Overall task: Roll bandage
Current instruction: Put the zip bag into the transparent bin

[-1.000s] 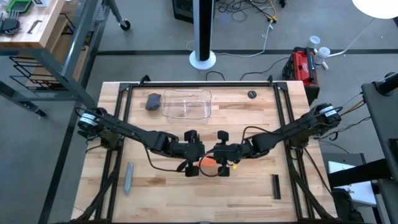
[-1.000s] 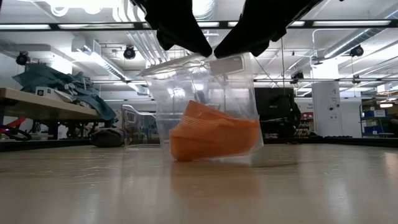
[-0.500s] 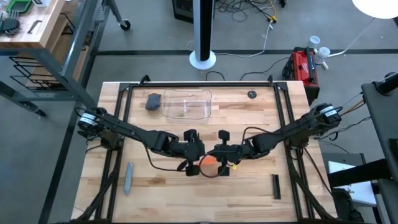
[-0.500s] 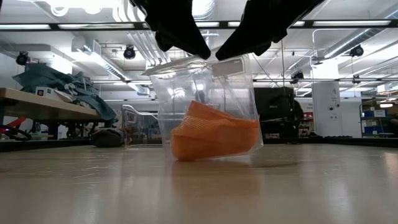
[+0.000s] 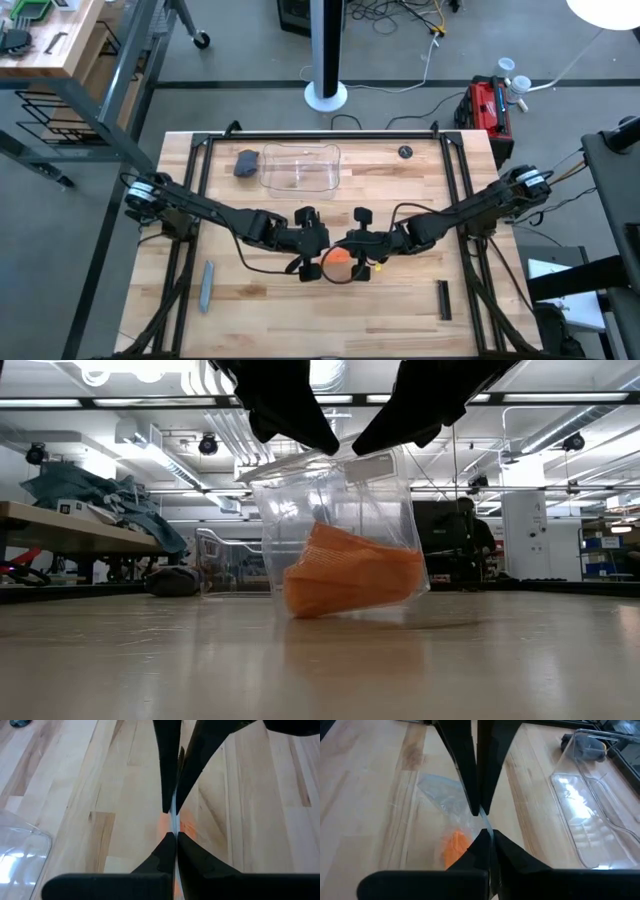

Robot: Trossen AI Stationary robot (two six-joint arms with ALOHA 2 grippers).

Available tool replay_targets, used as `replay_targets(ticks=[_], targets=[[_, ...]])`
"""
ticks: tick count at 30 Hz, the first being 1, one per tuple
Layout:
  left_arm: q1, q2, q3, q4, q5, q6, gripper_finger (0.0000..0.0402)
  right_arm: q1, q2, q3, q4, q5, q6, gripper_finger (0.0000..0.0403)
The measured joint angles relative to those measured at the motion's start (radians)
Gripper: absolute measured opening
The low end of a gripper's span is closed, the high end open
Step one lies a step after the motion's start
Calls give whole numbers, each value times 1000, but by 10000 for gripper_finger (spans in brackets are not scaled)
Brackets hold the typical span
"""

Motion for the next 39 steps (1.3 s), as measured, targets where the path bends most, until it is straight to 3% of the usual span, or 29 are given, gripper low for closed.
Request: replay_targets(ticks=[26, 31, 39], targets=[[-11, 0, -2, -55, -8, -45, 1, 0, -14, 0, -49, 37, 15, 0], [-15, -4, 2, -66, -85, -83, 1, 0, -14, 0, -50, 44, 20, 0], [-14, -19, 2, -97, -33, -107, 22, 0, -15, 0, -60, 45, 20, 0]])
